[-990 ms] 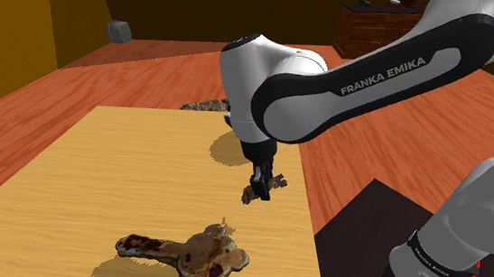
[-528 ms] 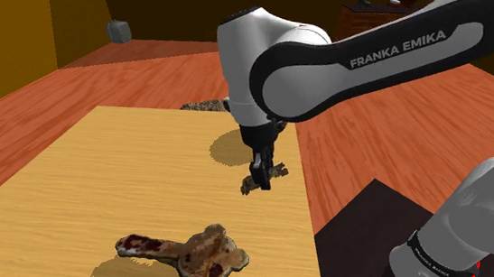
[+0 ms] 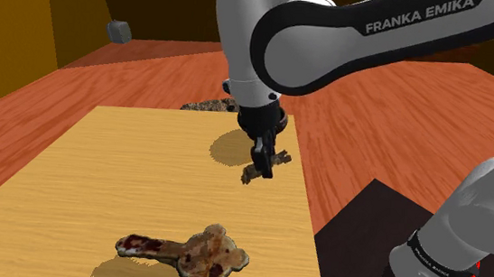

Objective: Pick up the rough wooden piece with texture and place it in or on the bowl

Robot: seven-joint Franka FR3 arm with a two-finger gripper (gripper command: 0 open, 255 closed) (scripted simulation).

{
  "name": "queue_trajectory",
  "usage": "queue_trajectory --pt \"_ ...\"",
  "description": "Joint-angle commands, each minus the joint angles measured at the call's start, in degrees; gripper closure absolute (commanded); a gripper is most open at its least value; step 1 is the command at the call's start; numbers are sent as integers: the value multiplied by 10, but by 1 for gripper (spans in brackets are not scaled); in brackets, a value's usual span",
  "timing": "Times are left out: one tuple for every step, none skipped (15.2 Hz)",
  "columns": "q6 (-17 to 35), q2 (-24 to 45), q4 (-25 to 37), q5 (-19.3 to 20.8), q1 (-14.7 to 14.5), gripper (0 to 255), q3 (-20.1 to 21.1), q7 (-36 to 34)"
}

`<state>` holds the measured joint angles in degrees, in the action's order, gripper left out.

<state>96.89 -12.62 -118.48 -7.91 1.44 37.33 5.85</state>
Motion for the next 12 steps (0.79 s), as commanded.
queue_trajectory --pt "-7 5 10 6 6 255 -7 10" --pt "-7 11 15 14 12 255 -13 20" --pt "-8 18 21 21 19 255 -20 29" --pt "-8 26 27 28 25 255 -26 39" --pt "-8 34 34 36 31 255 -31 48" --pt "-9 43 42 44 37 255 -37 57" --pt "-10 52 50 51 43 255 -43 66" --pt "-10 61 59 59 49 255 -48 74" --pt "-11 71 69 67 54 255 -53 82" --pt "-13 82 79 74 60 255 -58 90" --pt "-14 93 90 82 65 255 -63 98" --pt "-16 104 102 90 70 255 -68 105"
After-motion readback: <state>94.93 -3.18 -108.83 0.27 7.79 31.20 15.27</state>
